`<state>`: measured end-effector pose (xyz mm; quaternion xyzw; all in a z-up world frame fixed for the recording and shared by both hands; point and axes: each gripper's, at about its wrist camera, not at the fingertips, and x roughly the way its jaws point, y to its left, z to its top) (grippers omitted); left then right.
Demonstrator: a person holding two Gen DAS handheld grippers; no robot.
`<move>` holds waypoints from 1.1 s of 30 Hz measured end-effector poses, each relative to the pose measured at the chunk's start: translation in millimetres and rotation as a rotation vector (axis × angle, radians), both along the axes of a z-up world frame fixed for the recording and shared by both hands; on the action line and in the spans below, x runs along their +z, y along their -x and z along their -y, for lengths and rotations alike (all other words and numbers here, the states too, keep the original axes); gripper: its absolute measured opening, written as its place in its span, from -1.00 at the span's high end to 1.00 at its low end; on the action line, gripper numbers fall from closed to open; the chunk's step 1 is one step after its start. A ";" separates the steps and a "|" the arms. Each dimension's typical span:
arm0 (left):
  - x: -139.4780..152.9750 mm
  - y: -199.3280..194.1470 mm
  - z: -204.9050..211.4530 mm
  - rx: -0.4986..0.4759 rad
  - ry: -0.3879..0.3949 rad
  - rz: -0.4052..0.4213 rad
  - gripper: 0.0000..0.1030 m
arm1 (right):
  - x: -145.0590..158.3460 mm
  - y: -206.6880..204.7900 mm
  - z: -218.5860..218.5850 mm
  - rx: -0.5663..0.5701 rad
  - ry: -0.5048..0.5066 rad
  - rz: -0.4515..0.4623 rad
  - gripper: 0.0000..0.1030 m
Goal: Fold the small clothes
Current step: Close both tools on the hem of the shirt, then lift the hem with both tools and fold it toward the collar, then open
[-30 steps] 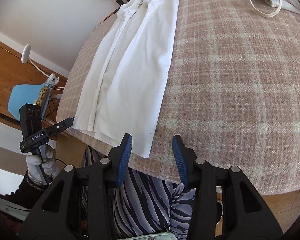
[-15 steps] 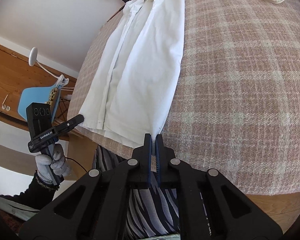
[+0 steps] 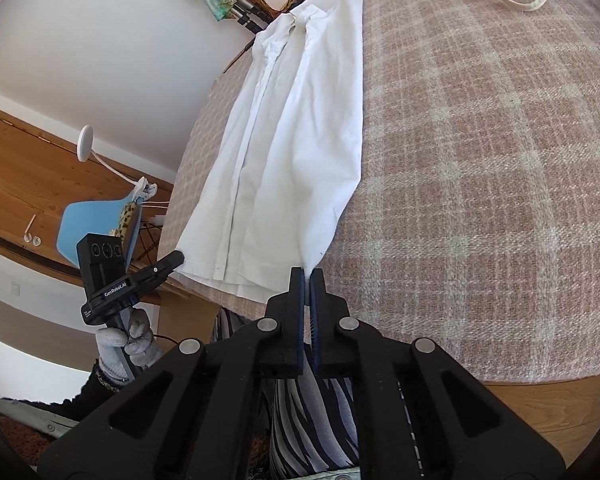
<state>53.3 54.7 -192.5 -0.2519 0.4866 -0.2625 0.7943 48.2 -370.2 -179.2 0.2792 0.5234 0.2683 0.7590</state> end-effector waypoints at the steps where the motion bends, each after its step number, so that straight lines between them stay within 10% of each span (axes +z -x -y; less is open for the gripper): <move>1: 3.4 -2.6 -0.4 0.002 0.009 0.005 0.93 | 4.3 -2.0 1.4 -0.005 -0.013 0.010 0.93; 16: 37.9 -82.9 16.3 0.030 -0.061 0.131 0.93 | 46.4 -87.8 -1.3 -0.082 0.029 0.113 0.93; 33: -1.1 -153.9 29.8 0.058 -0.184 0.063 0.93 | -5.3 -170.0 -9.0 -0.111 0.195 0.006 0.93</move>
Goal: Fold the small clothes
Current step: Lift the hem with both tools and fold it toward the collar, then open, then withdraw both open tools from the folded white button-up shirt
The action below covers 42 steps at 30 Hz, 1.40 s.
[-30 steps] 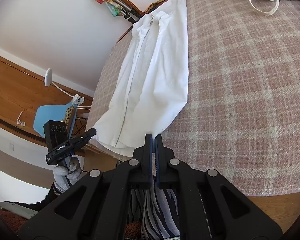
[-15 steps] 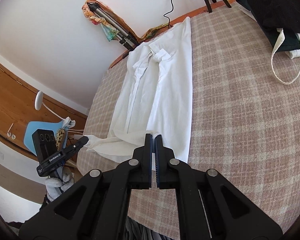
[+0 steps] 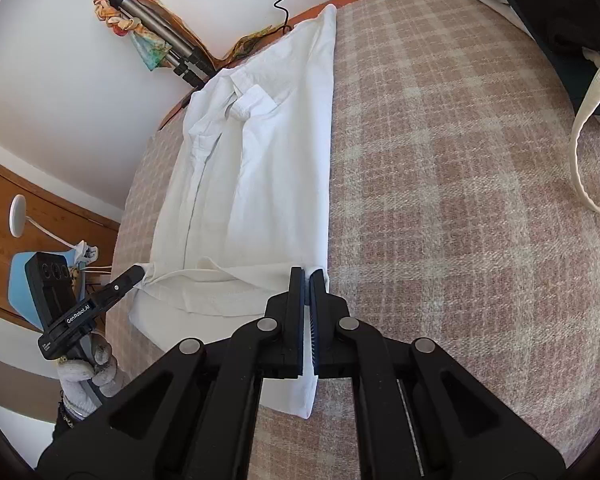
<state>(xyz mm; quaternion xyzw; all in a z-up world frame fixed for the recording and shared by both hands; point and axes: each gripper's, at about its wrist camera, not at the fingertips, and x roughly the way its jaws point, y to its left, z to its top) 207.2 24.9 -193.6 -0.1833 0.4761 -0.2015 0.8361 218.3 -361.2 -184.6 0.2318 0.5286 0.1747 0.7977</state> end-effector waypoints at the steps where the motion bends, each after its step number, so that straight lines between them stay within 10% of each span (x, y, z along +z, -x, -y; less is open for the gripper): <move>1: 0.0 -1.7 0.2 0.001 -0.007 -0.006 0.90 | 0.1 -0.4 0.0 0.004 0.003 0.002 0.93; 7: 16.0 0.6 -18.4 0.068 -0.012 0.036 0.46 | 24.3 15.1 9.8 -0.020 0.083 0.093 0.48; 23: 4.7 9.9 18.2 -0.121 -0.070 0.044 0.45 | 10.0 17.7 -57.5 0.268 0.247 0.115 0.48; 34: 9.8 -6.0 -6.5 0.018 -0.086 0.090 0.45 | 27.6 -24.8 -24.5 0.053 0.190 0.133 0.48; 42: 15.2 9.8 34.2 -0.209 -0.011 0.073 0.45 | 29.8 11.4 -59.0 0.250 0.093 0.152 0.48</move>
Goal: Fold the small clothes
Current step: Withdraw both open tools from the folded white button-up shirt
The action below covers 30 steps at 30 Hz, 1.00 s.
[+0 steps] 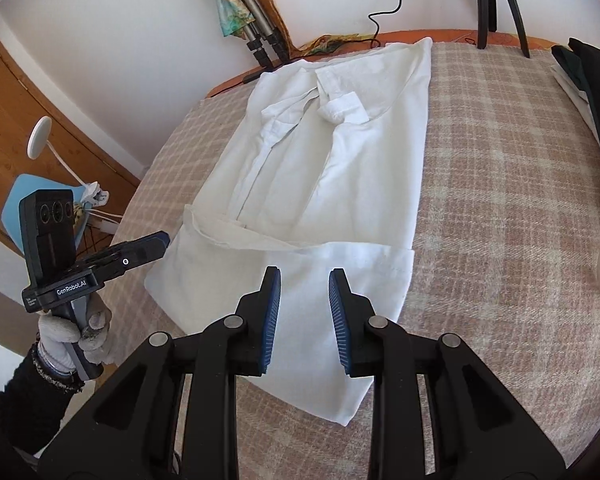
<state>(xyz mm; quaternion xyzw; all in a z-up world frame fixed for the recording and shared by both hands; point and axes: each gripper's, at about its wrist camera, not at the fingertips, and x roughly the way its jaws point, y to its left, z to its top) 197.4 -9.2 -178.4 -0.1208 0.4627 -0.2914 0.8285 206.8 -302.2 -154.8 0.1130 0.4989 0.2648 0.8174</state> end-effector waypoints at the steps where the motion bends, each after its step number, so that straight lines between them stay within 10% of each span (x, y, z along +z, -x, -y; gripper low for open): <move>1: -2.7 -1.2 11.9 -0.043 -0.004 -0.016 0.45 | -2.2 0.4 -10.1 0.028 0.014 -0.003 0.48; 8: -14.3 -31.1 39.9 0.112 -0.173 -0.005 0.45 | -13.2 -30.9 -29.8 -0.141 0.133 -0.017 0.48; 24: 73.7 24.8 -59.2 0.262 -0.138 0.120 0.44 | 93.2 30.2 33.5 -0.293 0.048 0.154 0.18; 30: 94.7 12.6 -61.5 0.247 -0.140 0.161 -0.10 | 108.5 28.2 40.9 -0.292 0.067 0.183 0.13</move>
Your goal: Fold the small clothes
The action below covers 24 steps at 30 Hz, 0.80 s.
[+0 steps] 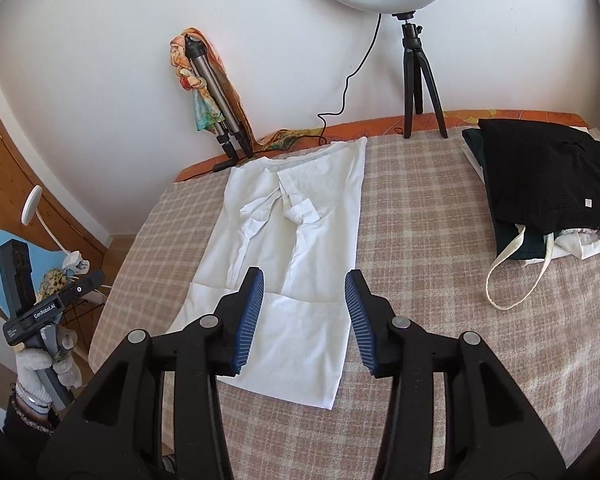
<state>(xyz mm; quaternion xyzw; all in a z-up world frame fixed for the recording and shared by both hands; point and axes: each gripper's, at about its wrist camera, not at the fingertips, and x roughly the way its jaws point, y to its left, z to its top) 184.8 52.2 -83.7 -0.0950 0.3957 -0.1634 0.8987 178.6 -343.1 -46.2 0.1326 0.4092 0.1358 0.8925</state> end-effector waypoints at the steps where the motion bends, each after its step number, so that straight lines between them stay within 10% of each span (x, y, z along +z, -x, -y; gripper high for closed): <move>1: 0.0 -5.9 -0.5 -0.002 0.004 -0.005 -0.10 | -0.9 -3.6 1.5 0.001 0.013 -0.001 0.13; 24: -75.7 -221.9 10.1 -0.050 -0.041 -0.107 -0.10 | -91.5 -207.2 28.9 -0.002 -0.021 -0.130 0.13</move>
